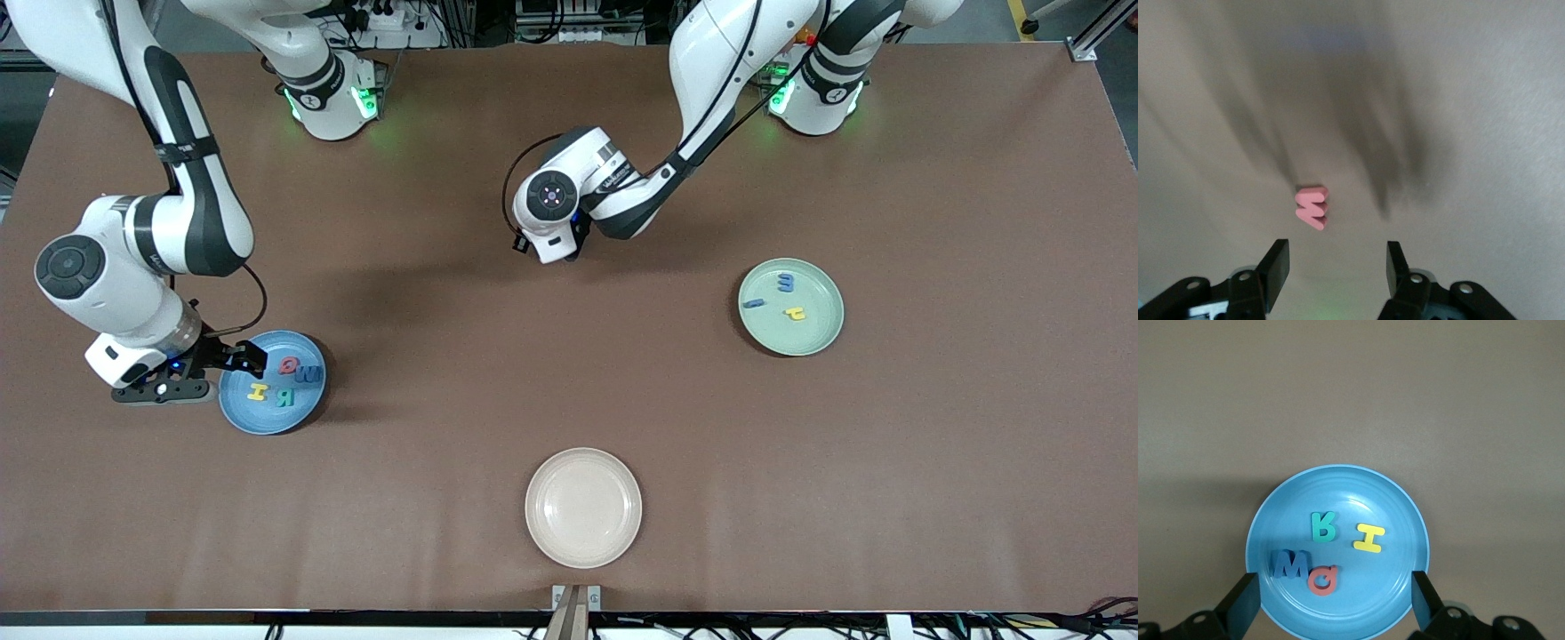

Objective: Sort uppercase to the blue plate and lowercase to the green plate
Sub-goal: 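Grasp the pink w with the left gripper while the right gripper withdraws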

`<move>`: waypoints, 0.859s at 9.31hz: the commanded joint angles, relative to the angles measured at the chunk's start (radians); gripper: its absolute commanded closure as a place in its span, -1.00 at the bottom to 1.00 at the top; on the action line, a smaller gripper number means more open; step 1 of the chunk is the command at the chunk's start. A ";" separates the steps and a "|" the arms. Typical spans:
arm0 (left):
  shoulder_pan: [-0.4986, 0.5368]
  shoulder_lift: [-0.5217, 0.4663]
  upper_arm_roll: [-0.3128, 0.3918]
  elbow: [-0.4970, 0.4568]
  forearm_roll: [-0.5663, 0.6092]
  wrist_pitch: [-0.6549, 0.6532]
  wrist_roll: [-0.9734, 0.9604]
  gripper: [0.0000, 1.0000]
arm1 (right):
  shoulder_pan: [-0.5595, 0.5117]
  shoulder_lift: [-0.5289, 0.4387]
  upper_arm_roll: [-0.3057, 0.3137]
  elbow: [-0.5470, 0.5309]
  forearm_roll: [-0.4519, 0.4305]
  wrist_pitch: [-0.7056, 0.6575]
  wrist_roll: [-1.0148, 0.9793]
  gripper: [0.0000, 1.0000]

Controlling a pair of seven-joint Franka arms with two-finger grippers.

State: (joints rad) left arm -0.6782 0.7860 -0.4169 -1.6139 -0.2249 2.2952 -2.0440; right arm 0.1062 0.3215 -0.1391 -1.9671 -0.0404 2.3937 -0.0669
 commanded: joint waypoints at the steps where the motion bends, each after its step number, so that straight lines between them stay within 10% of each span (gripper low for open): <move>1: -0.007 -0.011 -0.017 -0.067 -0.016 0.072 -0.018 -0.29 | -0.022 -0.030 0.015 -0.018 -0.003 -0.010 0.004 -1.00; 8: 0.000 -0.030 -0.049 -0.175 0.071 0.176 -0.035 -0.14 | -0.019 -0.033 0.015 -0.022 -0.003 -0.011 0.006 -1.00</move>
State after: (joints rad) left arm -0.6880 0.7822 -0.4552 -1.7413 -0.1857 2.4345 -2.0515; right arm 0.1012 0.3197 -0.1387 -1.9672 -0.0404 2.3907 -0.0669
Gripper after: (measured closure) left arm 0.396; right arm 0.000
